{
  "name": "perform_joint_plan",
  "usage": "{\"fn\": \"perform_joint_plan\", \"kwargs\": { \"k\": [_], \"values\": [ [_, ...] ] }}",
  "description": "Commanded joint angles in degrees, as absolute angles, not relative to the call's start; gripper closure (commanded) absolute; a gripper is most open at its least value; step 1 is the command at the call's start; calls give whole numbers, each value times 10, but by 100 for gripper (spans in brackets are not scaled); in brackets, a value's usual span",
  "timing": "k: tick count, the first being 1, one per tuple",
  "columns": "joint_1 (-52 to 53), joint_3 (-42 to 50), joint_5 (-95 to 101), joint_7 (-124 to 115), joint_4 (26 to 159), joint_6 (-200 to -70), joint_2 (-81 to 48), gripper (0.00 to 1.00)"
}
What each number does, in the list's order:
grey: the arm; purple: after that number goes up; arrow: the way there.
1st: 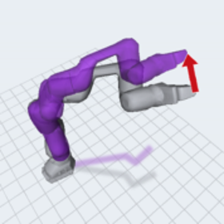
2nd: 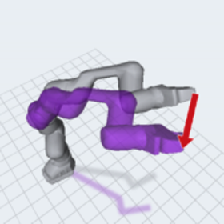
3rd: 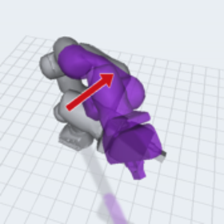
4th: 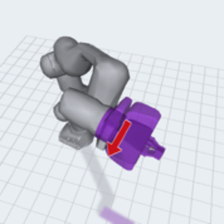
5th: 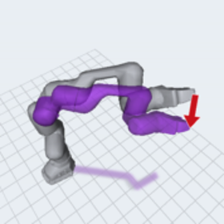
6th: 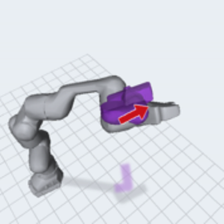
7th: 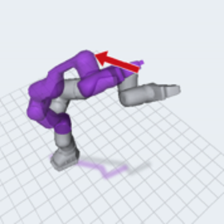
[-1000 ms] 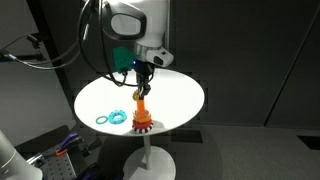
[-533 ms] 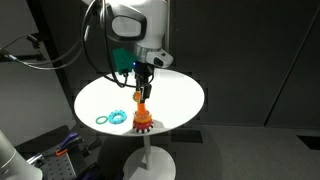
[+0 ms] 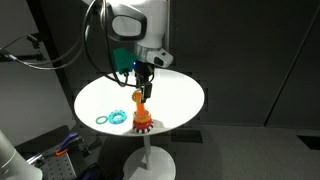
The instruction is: Pick up the light green ring and stack it onto the rings stacking stand
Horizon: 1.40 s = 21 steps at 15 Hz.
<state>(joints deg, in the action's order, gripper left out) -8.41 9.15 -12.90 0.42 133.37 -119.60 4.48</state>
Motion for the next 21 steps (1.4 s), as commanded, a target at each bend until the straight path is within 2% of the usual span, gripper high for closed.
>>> {"fn": "perform_joint_plan", "kwargs": {
  "k": [1,21],
  "values": [
    [-86,92,-116,5,1325,-1194,46,0],
    [-87,93,-95,10,1339,-1264,34,0]
  ]
}}
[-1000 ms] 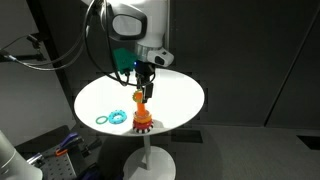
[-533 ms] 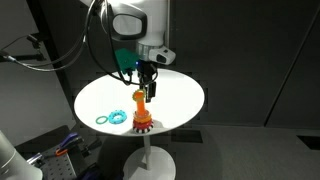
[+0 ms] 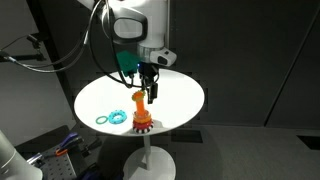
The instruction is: Pick up the light green ring and stack it onto the rings stacking stand
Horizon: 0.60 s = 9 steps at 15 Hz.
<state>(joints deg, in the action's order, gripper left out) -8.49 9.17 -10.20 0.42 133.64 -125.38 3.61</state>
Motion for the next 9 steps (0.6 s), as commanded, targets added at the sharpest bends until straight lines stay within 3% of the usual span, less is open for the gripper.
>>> {"fn": "perform_joint_plan", "kwargs": {
  "k": [1,9],
  "values": [
    [-87,93,-95,11,1340,-1265,32,0],
    [-88,94,-103,15,1336,-1245,38,0]
  ]
}}
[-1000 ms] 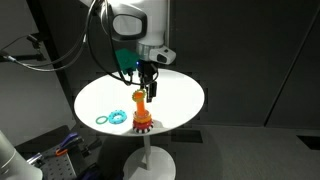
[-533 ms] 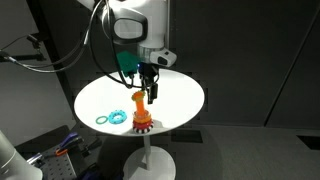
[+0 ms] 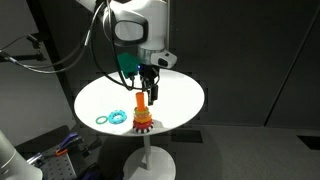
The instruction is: Pick up the light green ring and stack it onto the rings stacking stand
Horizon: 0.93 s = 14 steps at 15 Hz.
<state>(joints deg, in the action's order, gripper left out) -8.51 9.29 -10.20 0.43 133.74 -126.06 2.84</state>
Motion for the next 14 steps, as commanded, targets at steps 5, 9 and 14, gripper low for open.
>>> {"fn": "perform_joint_plan", "kwargs": {
  "k": [5,9,14],
  "values": [
    [-84,89,-94,13,1321,-1192,44,0],
    [-80,83,-83,6,1314,-1158,54,0],
    [-80,82,-93,6,1321,-1173,49,0]
  ]
}}
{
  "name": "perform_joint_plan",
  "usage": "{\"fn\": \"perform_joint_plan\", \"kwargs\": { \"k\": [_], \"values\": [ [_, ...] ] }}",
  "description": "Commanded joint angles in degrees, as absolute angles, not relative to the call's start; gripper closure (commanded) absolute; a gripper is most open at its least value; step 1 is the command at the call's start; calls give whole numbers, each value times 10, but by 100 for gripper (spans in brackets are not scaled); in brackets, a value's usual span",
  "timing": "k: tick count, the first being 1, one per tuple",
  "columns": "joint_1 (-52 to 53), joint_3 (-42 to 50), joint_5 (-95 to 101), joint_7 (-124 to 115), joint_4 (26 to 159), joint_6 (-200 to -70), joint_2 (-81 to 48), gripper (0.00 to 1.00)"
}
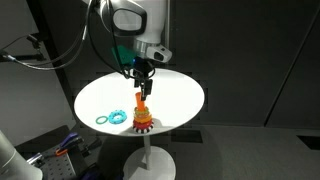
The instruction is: Pick up the light green ring and stack it onto the rings stacking stand
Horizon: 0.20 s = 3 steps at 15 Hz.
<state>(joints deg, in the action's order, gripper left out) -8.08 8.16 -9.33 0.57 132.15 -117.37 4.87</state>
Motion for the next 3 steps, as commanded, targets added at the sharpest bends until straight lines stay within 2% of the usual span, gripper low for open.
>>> {"fn": "perform_joint_plan", "kwargs": {
  "k": [1,3],
  "values": [
    [-80,82,-93,6,1321,-1172,49,0],
    [-80,82,-93,6,1321,-1172,49,0]
  ]
}}
